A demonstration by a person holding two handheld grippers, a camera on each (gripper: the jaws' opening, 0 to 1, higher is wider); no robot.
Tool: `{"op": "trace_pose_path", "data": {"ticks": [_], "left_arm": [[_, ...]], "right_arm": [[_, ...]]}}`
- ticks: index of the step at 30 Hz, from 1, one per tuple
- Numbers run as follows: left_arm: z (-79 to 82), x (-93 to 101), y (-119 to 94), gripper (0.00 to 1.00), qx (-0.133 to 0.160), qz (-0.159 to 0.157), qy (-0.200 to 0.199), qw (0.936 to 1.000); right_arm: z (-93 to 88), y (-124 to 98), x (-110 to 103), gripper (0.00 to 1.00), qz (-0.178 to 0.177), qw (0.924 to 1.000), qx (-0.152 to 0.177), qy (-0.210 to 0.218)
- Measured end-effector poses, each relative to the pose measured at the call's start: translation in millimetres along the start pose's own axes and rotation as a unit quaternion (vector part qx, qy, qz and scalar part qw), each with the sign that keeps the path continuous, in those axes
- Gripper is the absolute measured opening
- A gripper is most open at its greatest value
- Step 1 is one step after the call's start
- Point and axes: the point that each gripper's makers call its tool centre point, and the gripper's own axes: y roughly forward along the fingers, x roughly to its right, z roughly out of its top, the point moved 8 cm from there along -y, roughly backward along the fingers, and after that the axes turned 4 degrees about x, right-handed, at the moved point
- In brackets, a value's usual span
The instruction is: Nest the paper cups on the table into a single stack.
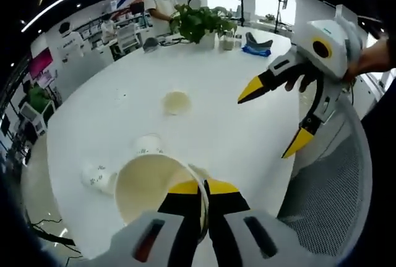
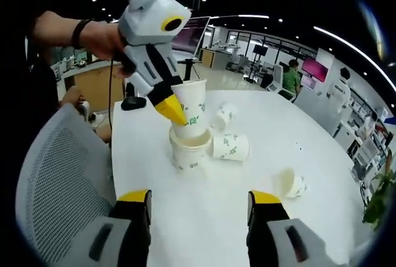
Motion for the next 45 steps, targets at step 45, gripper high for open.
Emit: {"op": "trace_pose_path", "data": {"ticks": [45], "left_arm": [[-5.4, 1.0, 23.3, 0.07, -0.031, -0.018, 0.026, 0.999]], "right_arm": [[-21.2, -17.4, 2.0, 0.61, -0.018, 0.9992, -0.018, 0.029]]}}
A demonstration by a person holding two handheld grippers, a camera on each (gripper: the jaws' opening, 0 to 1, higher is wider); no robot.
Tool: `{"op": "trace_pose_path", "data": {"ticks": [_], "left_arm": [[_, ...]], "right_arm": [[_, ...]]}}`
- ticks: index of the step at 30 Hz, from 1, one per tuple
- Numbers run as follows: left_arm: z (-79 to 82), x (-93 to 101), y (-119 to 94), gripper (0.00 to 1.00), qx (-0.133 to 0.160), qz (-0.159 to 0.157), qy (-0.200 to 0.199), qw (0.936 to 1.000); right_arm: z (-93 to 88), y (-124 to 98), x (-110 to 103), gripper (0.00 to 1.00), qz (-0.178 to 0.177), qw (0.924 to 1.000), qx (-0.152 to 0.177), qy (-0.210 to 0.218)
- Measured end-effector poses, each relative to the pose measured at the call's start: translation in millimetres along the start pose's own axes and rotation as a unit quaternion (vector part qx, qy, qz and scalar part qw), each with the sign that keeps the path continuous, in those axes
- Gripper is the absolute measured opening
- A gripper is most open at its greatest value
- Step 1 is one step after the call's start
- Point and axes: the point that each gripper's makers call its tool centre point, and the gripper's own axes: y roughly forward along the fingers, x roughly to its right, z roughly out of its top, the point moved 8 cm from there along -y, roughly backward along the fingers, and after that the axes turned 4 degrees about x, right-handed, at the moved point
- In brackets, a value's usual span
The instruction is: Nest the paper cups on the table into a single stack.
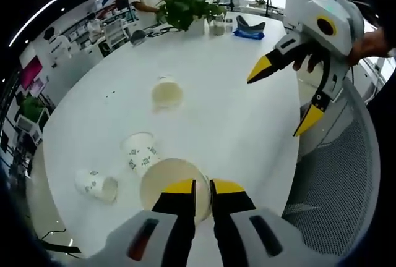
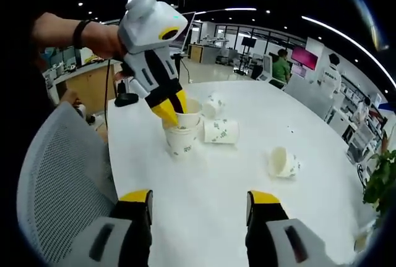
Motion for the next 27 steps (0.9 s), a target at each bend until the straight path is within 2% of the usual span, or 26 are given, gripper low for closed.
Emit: {"op": "trace_pose_path", "data": {"ticks": [12, 22, 27], "left_arm": [[1.1, 3.1, -5.3, 0.13, 0.009, 0.004, -0.004, 0.9999], [0.2, 7.6, -13.8, 0.22, 0.03, 0.01, -0.024, 0.9992], [-2.8, 3.6, -16.3, 0.24, 0.042, 0.016, -0.044, 0.998]], "right_arm": [[0.4, -1.7, -3.9, 0.61, 0.001, 1.0, -0.004, 0.002], [-3.6, 3.7, -4.0, 0.61, 0.005, 1.0, -0.006, 0.002], [-3.8, 5.6, -5.5, 0.62, 0.006, 1.0, -0.006, 0.004]]}}
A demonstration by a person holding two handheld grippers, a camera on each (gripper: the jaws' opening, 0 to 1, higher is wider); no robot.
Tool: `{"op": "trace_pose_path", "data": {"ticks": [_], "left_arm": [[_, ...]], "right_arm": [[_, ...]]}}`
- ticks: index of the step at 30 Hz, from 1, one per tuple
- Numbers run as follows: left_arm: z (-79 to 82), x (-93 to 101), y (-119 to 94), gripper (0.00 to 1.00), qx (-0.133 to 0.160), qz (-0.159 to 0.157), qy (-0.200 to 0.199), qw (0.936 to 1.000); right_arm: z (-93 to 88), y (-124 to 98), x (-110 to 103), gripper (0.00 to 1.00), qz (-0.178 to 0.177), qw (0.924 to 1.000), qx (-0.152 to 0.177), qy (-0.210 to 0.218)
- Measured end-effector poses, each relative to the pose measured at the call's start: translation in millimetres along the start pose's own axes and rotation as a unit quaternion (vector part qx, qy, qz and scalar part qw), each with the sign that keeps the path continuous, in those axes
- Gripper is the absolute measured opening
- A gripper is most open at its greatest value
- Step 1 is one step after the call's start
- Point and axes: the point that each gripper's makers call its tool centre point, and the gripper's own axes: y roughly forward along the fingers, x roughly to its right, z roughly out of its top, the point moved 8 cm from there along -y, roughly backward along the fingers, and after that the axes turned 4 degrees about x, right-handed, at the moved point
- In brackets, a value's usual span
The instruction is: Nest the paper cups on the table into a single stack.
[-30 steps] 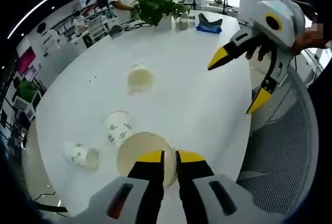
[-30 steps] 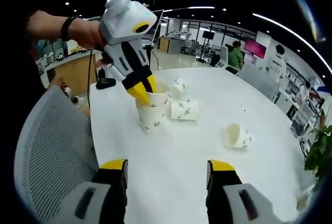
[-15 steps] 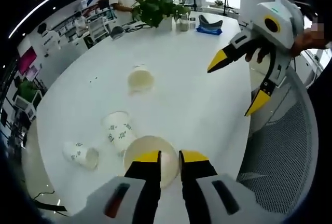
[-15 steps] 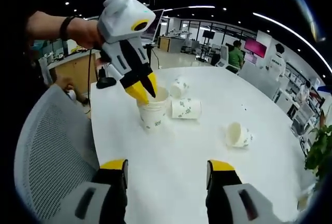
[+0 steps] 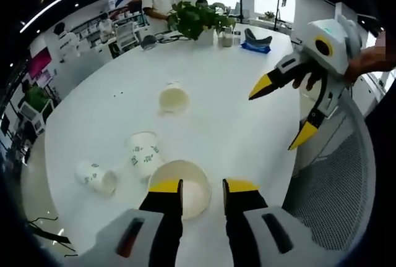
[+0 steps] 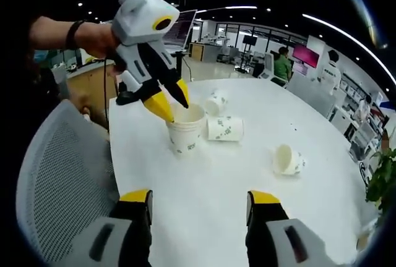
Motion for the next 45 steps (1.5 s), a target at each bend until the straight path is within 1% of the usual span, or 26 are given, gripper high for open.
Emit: {"op": "trace_pose_path", "data": {"ticks": [3, 8, 9, 10, 11, 12, 13, 16, 19, 21, 23, 25, 27, 28, 29, 31, 32, 33, 34, 35, 36, 38, 39, 42, 44, 45], "left_arm": [[-0.9, -1.8, -1.2, 0.28, 0.013, 0.004, -0.011, 0.9999], [-1.3, 1.3, -7.7, 0.33, 0.053, 0.007, -0.058, 0.9969], [-2.5, 0.6, -8.2, 0.34, 0.056, 0.008, -0.065, 0.9963], [-4.8, -1.4, -8.2, 0.37, 0.053, 0.014, -0.062, 0.9965], [-8.2, -1.8, -9.1, 0.39, 0.046, 0.032, -0.048, 0.9973], [-9.9, -0.6, -10.9, 0.41, 0.043, 0.043, -0.034, 0.9976], [-10.8, 1.4, -11.8, 0.44, 0.047, 0.047, -0.031, 0.9973], [-13.9, 7.8, -15.0, 0.47, 0.077, 0.047, -0.068, 0.9936], [-19.7, 10.9, -17.9, 0.5, 0.084, 0.064, -0.071, 0.9919], [-25.5, 10.0, -17.5, 0.53, 0.09, 0.077, -0.084, 0.9895], [-30.7, 8.8, -17.0, 0.54, 0.094, 0.084, -0.098, 0.9872], [-34.8, 7.6, -20.3, 0.55, 0.103, 0.094, -0.123, 0.9825], [-38.9, 6.8, -22.4, 0.55, 0.104, 0.098, -0.133, 0.9808], [-39.6, 11.3, -23.4, 0.55, 0.104, 0.101, -0.136, 0.9801], [-43.6, 12.1, -24.3, 0.55, 0.103, 0.107, -0.142, 0.9788], [-50.9, 13.3, -24.2, 0.55, 0.099, 0.109, -0.155, 0.977], [-54.3, 15.6, -25.1, 0.55, 0.095, 0.11, -0.163, 0.9758], [-59.1, 16.7, -24.3, 0.55, 0.089, 0.112, -0.173, 0.9746], [-68.7, 17.0, -20.3, 0.56, 0.081, 0.113, -0.181, 0.9736], [-71.9, 17.9, -20.2, 0.56, 0.081, 0.114, -0.184, 0.9729], [-75.9, 18.6, -21.3, 0.57, 0.079, 0.117, -0.189, 0.9718], [-78.7, 20.9, -24.2, 0.57, 0.079, 0.12, -0.191, 0.971], [-81.3, 20.7, -25.0, 0.57, 0.079, 0.125, -0.196, 0.9695], [-87.3, 16.0, -25.7, 0.57, 0.086, 0.137, -0.215, 0.9631], [-87.6, 14.2, -27.2, 0.57, 0.092, 0.142, -0.226, 0.9595], [-87.2, 13.9, -27.5, 0.57, 0.094, 0.142, -0.227, 0.959]], "right_arm": [[-0.3, 0.9, -0.4, 0.62, 0.0, 1.0, 0.0, 0.002], [-1.5, 1.8, -0.1, 0.62, -0.002, 1.0, 0.002, 0.008], [-1.9, 1.8, -0.4, 0.62, -0.003, 0.9999, 0.002, 0.01], [-2.0, 1.8, -0.4, 0.61, -0.004, 0.9999, 0.002, 0.01], [-2.0, 1.7, -0.8, 0.61, -0.006, 0.9999, 0.002, 0.013], [-2.4, 1.7, -1.1, 0.61, -0.007, 0.9999, 0.002, 0.014], [-2.3, 1.5, -1.6, 0.61, -0.008, 0.9998, 0.001, 0.016], [-4.4, 2.0, -1.9, 0.61, -0.012, 0.9997, 0.001, 0.023], [-5.7, 2.7, -2.4, 0.61, -0.014, 0.9996, -0.001, 0.023], [-6.8, 3.5, -1.5, 0.61, -0.016, 0.9995, 0.0, 0.027], [-5.9, 3.3, -2.0, 0.61, -0.018, 0.9993, 0.001, 0.032], [-5.6, 3.4, -2.0, 0.61, -0.022, 0.999, 0.004, 0.039], [-7.3, 4.2, -0.2, 0.61, -0.025, 0.9988, 0.004, 0.042], [-8.0, 4.3, 0.3, 0.61, -0.026, 0.9987, 0.004, 0.043], [-8.8, 4.4, 0.6, 0.61, -0.028, 0.9986, 0.003, 0.046], [-11.0, 4.8, 1.9, 0.61, -0.034, 0.9982, 0.0, 0.05], [-14.3, 4.9, 4.3, 0.61, -0.051, 0.9969, -0.006, 0.06], [-15.3, 4.9, 4.9, 0.62, -0.055, 0.9964, -0.008, 0.064], [-19.0, 5.6, 6.7, 0.62, -0.069, 0.9941, -0.01, 0.083], [-20.3, 5.9, 7.5, 0.62, -0.074, 0.993, -0.011, 0.091], [-22.4, 5.7, 10.1, 0.63, -0.087, 0.9913, -0.012, 0.097], [-22.7, 5.0, 11.2, 0.63, -0.095, 0.9904, -0.01, 0.099], [-22.8, 4.7, 12.0, 0.64, -0.101, 0.9894, -0.009, 0.104], [-25.9, 7.2, 14.4, 0.64, -0.099, 0.9885, -0.008, 0.114], [-25.7, 8.5, 14.0, 0.64, -0.093, 0.9884, -0.002, 0.12], [-24.9, 9.5, 13.6, 0.64, -0.088, 0.9887, 0.002, 0.122]]}}
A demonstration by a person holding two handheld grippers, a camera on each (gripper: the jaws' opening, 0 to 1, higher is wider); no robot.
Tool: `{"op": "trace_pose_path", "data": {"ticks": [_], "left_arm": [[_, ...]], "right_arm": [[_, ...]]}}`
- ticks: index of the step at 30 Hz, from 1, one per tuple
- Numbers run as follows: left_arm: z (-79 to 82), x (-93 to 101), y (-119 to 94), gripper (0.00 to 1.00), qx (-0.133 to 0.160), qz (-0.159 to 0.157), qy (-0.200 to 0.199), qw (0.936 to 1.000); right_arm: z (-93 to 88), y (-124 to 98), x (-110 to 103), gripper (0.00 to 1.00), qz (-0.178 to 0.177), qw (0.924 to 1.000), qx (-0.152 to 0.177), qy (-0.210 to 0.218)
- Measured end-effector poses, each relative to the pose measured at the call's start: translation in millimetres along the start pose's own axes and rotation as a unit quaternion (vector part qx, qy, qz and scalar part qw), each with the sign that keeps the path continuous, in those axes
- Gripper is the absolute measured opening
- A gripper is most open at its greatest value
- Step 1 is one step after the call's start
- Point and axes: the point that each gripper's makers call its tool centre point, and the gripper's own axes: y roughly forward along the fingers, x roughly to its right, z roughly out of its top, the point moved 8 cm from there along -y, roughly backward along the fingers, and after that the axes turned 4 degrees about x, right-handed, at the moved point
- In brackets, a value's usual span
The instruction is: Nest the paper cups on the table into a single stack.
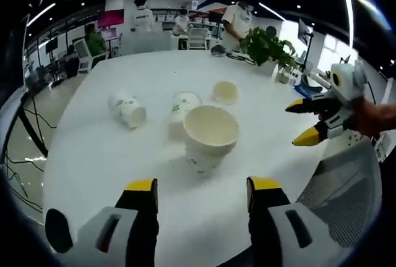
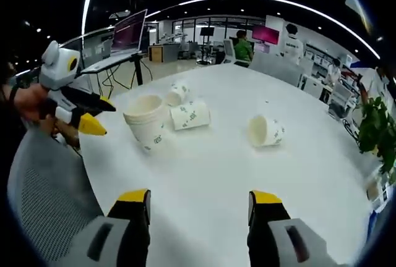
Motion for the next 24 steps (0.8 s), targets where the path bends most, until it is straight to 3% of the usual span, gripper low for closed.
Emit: {"op": "trace_pose_path", "data": {"ticks": [8, 11, 17, 24], "left_arm": [[-2.2, -1.7, 1.3, 0.57, 0.002, 0.0, -0.003, 1.0], [-9.6, -1.4, 0.8, 0.57, -0.002, 0.001, -0.005, 1.0], [-12.4, 1.0, -2.4, 0.56, -0.008, 0.003, -0.002, 1.0], [-13.0, 0.9, -2.6, 0.55, -0.01, 0.006, -0.001, 0.9999]], "right_arm": [[1.9, 5.7, 6.1, 0.63, 0.003, 1.0, 0.003, 0.0], [5.5, 8.3, 15.5, 0.62, -0.012, 0.9999, 0.005, 0.01], [11.3, 22.3, 53.6, 0.61, -0.091, 0.9935, 0.008, 0.068], [31.5, 45.8, 86.6, 0.61, -0.125, 0.9888, 0.018, 0.08]]}}
